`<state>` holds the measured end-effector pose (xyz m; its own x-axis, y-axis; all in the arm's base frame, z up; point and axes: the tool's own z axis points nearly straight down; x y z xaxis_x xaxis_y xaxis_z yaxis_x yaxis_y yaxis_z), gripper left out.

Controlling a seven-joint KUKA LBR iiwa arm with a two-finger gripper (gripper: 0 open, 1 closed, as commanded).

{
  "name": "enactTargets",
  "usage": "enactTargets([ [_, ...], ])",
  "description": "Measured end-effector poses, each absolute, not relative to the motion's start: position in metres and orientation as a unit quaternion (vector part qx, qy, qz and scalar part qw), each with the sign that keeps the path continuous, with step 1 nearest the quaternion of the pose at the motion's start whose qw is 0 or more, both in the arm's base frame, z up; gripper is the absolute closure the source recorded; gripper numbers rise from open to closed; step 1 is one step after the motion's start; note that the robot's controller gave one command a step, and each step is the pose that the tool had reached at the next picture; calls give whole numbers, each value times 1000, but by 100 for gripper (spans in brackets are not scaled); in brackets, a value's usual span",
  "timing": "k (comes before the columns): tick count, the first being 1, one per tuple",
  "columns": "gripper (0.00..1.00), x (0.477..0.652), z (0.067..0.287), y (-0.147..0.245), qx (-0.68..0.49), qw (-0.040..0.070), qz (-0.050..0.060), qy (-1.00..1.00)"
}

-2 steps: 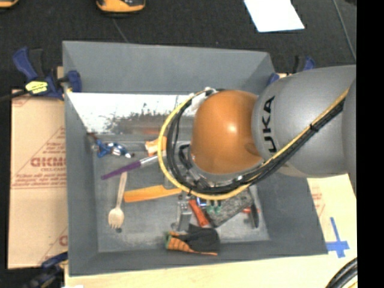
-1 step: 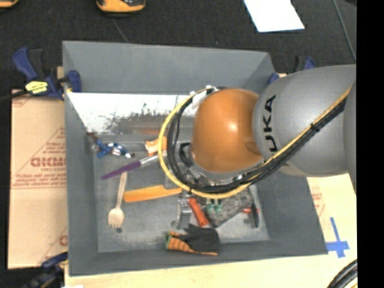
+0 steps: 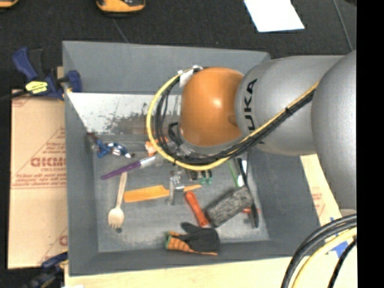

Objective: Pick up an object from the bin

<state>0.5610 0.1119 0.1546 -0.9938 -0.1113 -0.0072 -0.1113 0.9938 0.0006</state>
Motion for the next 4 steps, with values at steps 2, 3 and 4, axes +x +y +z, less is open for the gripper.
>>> enactTargets([
  [2,0,583,124,147,-72,5,0,997],
  [3,0,570,68,137,-64,2,2,998],
  [4,100,572,72,143,-12,9,2,1000],
])
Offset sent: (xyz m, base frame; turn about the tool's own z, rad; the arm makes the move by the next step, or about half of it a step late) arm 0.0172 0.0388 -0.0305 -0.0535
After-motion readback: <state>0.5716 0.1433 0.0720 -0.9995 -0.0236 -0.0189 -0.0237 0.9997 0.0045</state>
